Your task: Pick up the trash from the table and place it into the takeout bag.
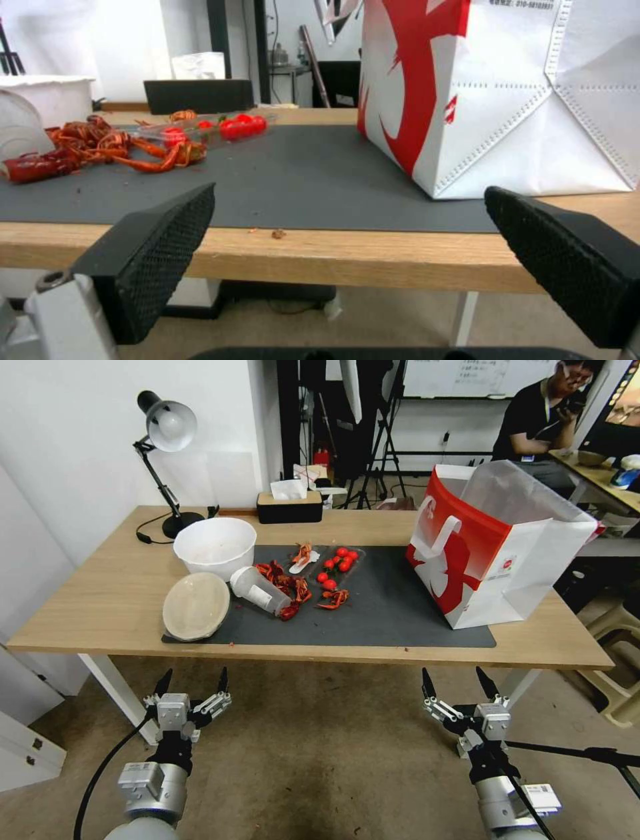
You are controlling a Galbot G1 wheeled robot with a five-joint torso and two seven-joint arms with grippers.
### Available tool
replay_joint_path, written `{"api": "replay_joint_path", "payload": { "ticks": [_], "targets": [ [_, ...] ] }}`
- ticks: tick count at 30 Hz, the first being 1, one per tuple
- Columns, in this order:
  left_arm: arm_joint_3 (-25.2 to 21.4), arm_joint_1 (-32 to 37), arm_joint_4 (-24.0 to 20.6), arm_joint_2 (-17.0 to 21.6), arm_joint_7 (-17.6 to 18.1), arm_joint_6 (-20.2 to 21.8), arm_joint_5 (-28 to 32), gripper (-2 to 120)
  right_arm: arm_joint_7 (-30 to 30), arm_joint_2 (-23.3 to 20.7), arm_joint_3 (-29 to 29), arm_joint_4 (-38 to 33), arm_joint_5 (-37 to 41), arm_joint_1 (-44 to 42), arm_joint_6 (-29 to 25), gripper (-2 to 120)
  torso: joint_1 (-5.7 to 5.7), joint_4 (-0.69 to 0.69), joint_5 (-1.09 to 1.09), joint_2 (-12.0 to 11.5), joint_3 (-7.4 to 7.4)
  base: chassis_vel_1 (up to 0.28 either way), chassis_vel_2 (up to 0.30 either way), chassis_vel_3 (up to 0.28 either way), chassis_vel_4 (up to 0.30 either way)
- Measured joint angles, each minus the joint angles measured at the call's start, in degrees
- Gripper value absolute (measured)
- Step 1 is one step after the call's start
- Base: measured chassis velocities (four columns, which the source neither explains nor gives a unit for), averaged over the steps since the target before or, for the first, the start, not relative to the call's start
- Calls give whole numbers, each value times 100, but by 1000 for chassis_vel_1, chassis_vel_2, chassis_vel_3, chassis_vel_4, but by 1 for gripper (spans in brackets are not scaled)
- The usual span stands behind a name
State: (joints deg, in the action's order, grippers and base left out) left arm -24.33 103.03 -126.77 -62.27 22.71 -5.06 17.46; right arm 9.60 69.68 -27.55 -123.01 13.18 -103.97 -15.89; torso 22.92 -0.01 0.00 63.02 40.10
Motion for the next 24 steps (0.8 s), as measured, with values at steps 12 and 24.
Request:
{"api": "replay_joint_path", "payload": {
  "ticks": [12,24],
  "targets": [
    [-140,227,26,61,-45,-230,158,100,-4,8,-19,15,2,-27,-13,100,0,1,0,0,0,0,0,0,0],
    [-164,117,18,-4,-50,-213,272,100,-9,-32,9,33,-26,-45,-27,100,0,1,0,0,0,0,0,0,0]
  ]
}}
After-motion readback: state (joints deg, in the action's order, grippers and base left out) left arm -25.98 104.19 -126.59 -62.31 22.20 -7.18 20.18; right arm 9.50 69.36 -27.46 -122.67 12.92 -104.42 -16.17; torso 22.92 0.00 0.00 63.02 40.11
